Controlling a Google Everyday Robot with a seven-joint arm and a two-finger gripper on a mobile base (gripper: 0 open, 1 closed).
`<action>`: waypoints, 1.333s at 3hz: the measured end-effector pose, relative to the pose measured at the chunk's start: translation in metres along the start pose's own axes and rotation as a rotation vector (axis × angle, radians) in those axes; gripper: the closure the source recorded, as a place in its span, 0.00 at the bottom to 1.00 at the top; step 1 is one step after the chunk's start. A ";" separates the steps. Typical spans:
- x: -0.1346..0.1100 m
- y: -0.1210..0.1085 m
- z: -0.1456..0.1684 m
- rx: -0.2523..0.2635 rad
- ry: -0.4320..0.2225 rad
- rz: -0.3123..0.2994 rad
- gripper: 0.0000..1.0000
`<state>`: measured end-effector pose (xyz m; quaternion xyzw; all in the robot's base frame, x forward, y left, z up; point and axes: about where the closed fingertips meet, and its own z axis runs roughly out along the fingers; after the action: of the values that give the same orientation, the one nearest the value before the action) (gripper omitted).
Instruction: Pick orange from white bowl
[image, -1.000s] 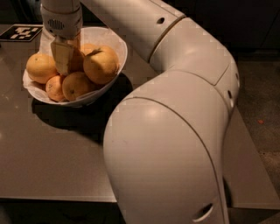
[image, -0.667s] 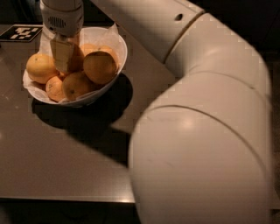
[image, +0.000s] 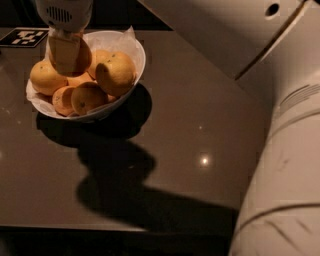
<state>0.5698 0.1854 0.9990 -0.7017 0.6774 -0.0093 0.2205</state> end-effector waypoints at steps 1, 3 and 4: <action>-0.011 0.016 -0.031 0.027 -0.032 -0.085 1.00; -0.004 0.034 -0.055 0.018 -0.096 -0.148 1.00; 0.004 0.046 -0.062 0.003 -0.133 -0.109 1.00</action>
Offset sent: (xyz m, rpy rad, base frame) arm -0.0752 -0.0327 0.0485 0.0858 -0.0514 0.2365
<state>0.5074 0.1635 1.0395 -0.7364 0.6220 0.0243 0.2651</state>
